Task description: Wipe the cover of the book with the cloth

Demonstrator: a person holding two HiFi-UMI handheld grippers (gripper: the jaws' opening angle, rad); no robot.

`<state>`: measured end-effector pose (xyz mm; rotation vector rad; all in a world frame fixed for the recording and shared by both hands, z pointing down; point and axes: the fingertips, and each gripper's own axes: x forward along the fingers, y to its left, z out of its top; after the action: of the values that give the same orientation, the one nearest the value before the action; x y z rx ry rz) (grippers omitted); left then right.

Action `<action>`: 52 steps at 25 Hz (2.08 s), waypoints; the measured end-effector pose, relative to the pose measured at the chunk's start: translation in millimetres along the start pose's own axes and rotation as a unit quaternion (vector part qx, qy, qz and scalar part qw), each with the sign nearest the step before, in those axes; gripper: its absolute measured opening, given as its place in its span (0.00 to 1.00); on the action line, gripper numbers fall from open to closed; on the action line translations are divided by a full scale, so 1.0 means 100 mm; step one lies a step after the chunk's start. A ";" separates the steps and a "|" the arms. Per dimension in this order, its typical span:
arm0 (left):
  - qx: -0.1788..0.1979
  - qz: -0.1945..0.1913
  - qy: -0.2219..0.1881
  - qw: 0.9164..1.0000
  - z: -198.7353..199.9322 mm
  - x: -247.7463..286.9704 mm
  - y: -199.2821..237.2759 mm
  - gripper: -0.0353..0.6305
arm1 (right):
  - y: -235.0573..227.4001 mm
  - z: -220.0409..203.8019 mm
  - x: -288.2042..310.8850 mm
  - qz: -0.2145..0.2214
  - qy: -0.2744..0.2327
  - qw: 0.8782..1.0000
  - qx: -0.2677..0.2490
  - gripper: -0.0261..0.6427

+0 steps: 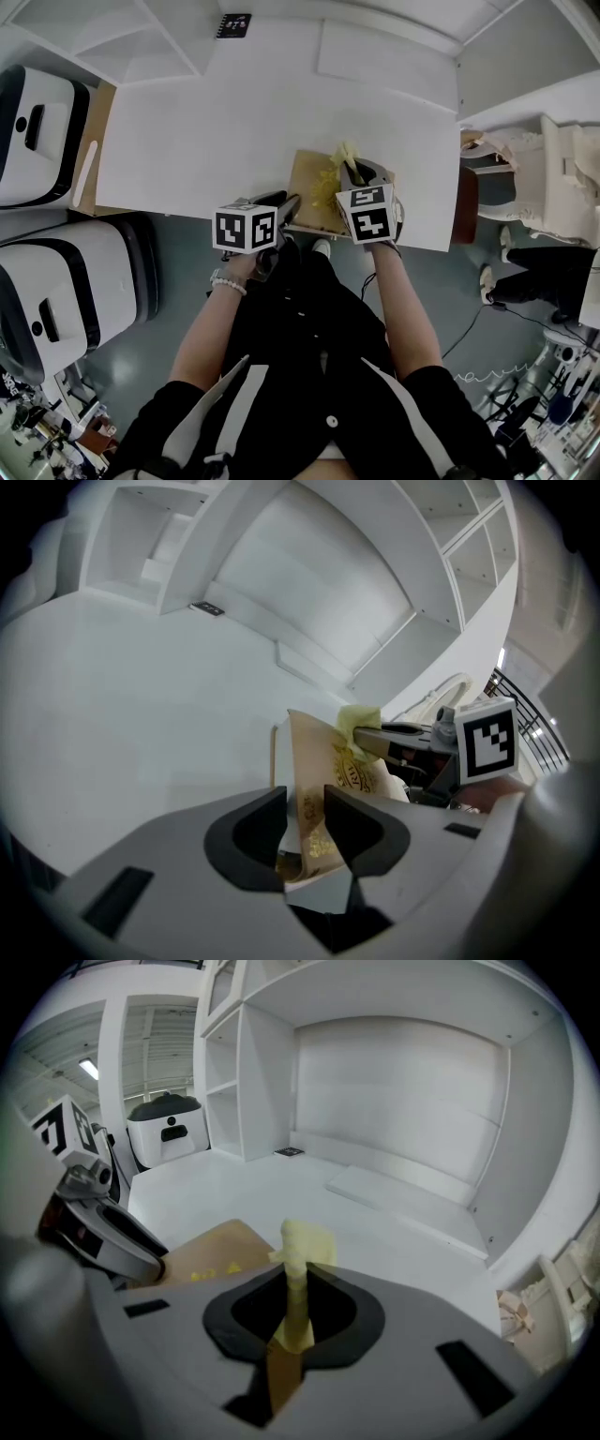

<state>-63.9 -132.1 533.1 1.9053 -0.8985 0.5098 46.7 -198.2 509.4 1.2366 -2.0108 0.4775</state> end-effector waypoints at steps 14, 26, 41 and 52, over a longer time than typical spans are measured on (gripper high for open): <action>0.011 0.000 0.003 1.000 0.00 0.01 0.00 0.24 | -0.68 -0.50 -0.40 -0.076 0.021 0.995 0.062 0.09; 0.012 0.007 0.003 1.000 0.01 0.00 0.02 0.24 | -0.75 -0.58 -0.51 -0.092 0.024 0.992 0.079 0.09; 0.007 0.005 0.003 1.000 0.00 0.01 0.01 0.24 | 0.29 0.13 -0.32 0.036 -0.038 0.998 0.023 0.09; 0.004 -0.002 0.002 1.000 0.00 0.01 0.00 0.24 | 0.97 0.25 0.02 0.115 -0.020 0.993 -0.030 0.09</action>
<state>-63.1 -133.0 533.9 1.9123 -0.8918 0.5162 -48.7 -169.0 499.1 0.9900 -2.1976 0.5007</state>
